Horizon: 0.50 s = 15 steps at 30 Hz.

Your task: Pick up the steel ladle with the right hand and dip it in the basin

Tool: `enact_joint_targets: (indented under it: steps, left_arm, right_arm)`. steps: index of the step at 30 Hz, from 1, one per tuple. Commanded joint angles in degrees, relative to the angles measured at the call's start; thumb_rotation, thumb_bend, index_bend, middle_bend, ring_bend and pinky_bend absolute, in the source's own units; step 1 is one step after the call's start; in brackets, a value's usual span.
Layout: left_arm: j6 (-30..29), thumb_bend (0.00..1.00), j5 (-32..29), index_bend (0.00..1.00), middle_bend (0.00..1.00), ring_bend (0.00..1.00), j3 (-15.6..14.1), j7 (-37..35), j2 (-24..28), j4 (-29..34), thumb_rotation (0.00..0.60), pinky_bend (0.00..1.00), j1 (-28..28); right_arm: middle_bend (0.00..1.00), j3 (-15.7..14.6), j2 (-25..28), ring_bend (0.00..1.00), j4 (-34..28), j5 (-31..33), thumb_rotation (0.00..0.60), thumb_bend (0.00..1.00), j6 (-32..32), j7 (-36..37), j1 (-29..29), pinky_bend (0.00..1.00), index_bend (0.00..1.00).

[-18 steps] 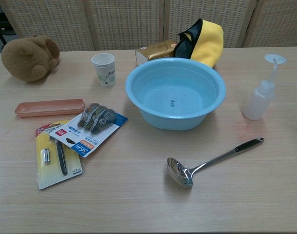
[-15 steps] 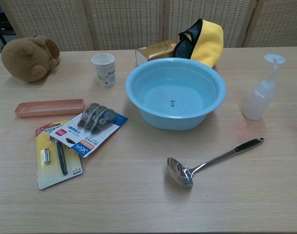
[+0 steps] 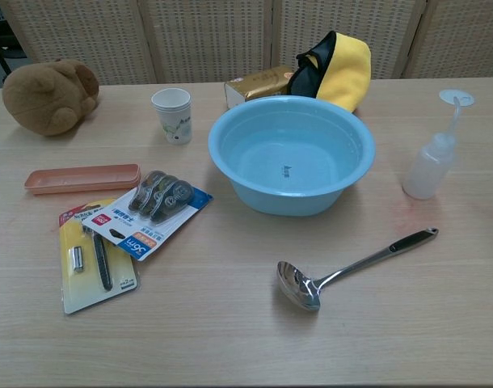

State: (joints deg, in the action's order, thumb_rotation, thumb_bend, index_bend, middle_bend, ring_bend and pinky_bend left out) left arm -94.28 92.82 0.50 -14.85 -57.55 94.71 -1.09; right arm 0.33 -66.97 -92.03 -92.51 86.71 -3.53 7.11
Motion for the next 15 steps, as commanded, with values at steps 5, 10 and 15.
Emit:
enact_joint_targets:
  steps: [5, 10, 15]
  left_arm:
    - [0.72, 0.01, -0.64, 0.0, 0.0, 0.0, 0.28, 0.06, 0.06, 0.12, 0.6, 0.0, -0.21]
    - [1.08, 0.01, -0.87, 0.0, 0.0, 0.0, 0.39, 0.02, 0.05, 0.06, 0.6, 0.0, -0.32]
    - [1.24, 0.01, -0.75, 0.0, 0.0, 0.0, 0.26, -0.31, 0.2, 0.15, 0.6, 0.0, -0.29]
  right_arm:
    - [0.68, -1.17, -0.63, 0.64, 3.39, -2.0, 0.6, 0.0, -10.39, 6.93, 6.18, 0.73, 0.0]
    - [0.84, -0.11, -2.21, 0.83, 2.6, -0.56, 0.6, 0.0, -15.85, 2.57, 9.51, 0.99, 0.08]
    - [0.91, 0.98, -3.53, 0.92, 1.09, 3.02, 0.6, 0.0, -22.58, -5.2, 12.78, 1.0, 0.2]
